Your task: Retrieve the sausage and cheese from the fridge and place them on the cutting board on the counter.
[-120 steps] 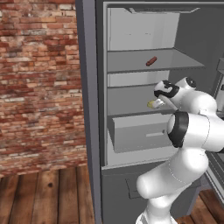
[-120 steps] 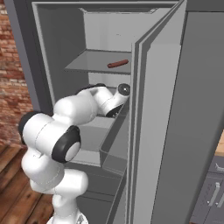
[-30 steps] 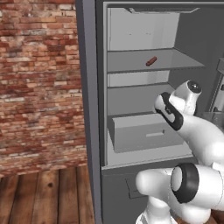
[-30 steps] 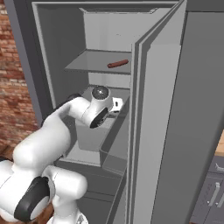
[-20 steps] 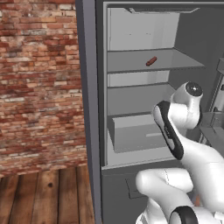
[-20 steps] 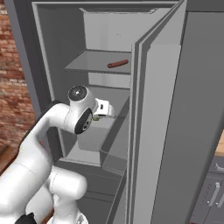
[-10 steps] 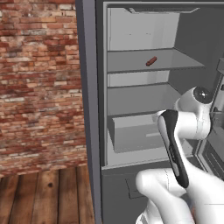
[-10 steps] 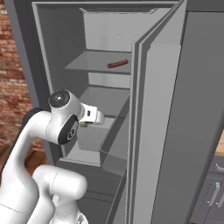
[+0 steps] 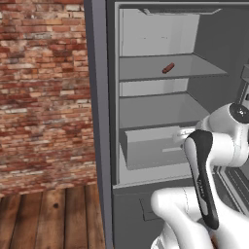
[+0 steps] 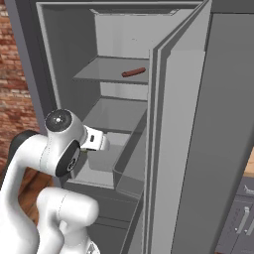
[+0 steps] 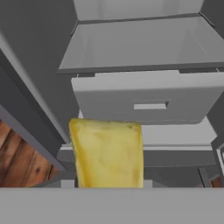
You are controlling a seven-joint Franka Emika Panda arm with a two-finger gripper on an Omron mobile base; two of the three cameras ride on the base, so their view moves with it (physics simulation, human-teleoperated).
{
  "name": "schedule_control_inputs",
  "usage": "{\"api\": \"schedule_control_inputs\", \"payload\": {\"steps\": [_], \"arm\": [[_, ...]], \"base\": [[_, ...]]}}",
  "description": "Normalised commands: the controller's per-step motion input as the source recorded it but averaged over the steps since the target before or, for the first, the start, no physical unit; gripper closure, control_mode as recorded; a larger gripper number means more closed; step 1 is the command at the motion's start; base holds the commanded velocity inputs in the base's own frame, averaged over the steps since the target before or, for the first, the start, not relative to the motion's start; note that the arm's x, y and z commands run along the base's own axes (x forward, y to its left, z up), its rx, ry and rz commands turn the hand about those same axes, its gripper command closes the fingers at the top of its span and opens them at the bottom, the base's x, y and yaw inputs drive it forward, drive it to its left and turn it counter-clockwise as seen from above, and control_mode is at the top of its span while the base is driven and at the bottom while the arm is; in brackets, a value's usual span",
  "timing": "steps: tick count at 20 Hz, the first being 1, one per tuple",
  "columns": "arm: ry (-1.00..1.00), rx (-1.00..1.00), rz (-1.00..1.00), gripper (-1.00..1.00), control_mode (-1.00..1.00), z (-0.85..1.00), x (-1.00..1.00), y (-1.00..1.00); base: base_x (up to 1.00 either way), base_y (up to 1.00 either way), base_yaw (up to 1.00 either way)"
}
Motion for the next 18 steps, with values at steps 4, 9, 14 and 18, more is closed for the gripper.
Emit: {"api": "schedule_control_inputs", "payload": {"steps": [4, 9, 14, 18], "arm": [[0.00, 0.00, 0.00, 1.00, -1.00, 0.00, 0.00, 0.00], [0.00, 0.00, 0.00, 1.00, -1.00, 0.00, 0.00, 0.00], [0.00, 0.00, 0.00, 1.00, -1.00, 0.00, 0.00, 0.00], [0.00, 0.00, 0.00, 1.00, -1.00, 0.00, 0.00, 0.00]], "base": [[0.00, 0.00, 0.00], [0.00, 0.00, 0.00], [0.00, 0.00, 0.00], [0.00, 0.00, 0.00]]}}
